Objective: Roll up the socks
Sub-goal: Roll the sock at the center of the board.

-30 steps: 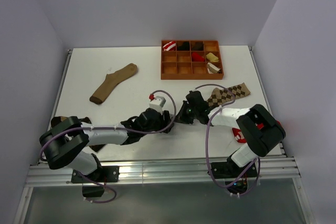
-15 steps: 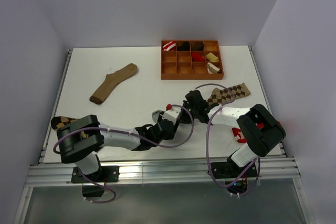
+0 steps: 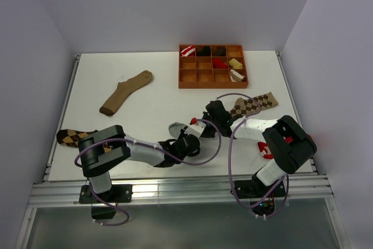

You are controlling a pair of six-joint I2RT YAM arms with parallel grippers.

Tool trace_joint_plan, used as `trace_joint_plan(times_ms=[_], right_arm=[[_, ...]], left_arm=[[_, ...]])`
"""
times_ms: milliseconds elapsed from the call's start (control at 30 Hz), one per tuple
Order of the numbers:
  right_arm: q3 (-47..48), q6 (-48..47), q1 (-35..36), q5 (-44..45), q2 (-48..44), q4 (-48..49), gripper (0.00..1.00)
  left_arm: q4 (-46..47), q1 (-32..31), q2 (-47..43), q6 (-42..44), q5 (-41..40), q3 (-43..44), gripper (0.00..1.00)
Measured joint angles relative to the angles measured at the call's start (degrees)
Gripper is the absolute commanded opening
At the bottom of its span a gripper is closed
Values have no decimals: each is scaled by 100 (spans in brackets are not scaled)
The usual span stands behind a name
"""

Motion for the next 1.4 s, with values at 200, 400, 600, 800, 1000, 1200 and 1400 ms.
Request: trace_joint_plan(times_ms=[200,400,600,800,1000,1200,1400], right_arm=[[0,2,0,-39,4,74,0],[-339,63,-2,-96,-151,623,19],[-935,234,0,-15,-977,1187,50],[-1340,332,-2,275,-1703,1814,60],[-1674,330,0,334,-1700,2280,64],[-1818,328,9,175,-1180,2813,64],[-1818,334,118,-35,-573,3265,62]], left_arm=[[-39,-7,22,-170,-195,11,3],[-57,-4,7,-417,-188,9,1],[-22,251,-308,-960,400,-238,1],[201,920,-730,-1665,1663,-675,1],[750,1672,-918,-2439,3032,-1145,1],[1239,2214,-942,-3193,4022,-1486,1],[1971,2638,-776,-3945,4710,-1878,1]])
